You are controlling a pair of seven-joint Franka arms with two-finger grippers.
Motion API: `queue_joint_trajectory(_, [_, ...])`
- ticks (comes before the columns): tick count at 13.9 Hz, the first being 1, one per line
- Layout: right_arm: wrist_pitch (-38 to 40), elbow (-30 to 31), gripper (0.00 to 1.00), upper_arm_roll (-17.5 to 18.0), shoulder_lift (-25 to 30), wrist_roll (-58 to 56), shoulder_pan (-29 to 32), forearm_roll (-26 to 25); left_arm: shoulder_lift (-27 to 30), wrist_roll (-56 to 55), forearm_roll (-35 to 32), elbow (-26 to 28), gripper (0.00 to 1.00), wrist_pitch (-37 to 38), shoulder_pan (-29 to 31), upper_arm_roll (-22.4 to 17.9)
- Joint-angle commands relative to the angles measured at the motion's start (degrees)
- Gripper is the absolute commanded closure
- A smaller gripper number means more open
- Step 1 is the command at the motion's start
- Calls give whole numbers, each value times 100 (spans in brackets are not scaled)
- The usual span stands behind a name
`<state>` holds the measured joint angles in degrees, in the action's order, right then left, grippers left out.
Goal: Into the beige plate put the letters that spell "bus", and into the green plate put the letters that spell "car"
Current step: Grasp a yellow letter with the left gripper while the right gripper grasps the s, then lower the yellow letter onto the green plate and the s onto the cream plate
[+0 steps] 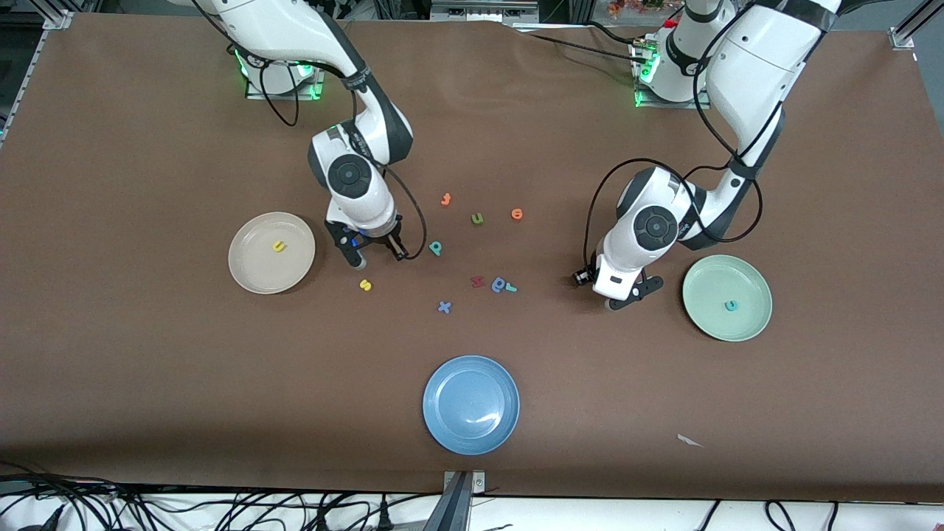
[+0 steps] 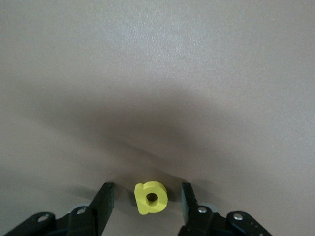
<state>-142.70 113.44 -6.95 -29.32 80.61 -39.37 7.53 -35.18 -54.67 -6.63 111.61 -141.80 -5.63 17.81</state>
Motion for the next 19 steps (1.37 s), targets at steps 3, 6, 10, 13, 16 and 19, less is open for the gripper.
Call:
queue_joint_trajectory(3, [120, -199, 18, -333, -12, -801, 78, -58, -85, -219, -198, -105, 50, -5, -131, -67])
queue_joint_trajectory(6, [-195, -270, 18, -342, -232, -1082, 271, -58, -85, -202, -207, -113, 65, -5, -131, -67])
queue_joint_trajectory(10, [-837, -305, 19, -342, -618, -1135, 307, -59, -120, -176, -418, -183, 78, 56, -105, -85])
queue_joint_trajectory(13, [-891, -305, 24, -333, -654, -1136, 290, -32, -112, 121, -532, -796, 79, 966, -17, -85])
queue_joint_trajectory(16, [-882, -305, 59, -333, -654, -1171, 298, -32, -42, 1515, -541, -1317, 79, 2137, 377, -85])
queue_joint_trajectory(19, [-874, -322, 81, -333, -654, -1328, 298, -67, 134, 3422, -541, -1291, 79, 2568, 1044, -85])
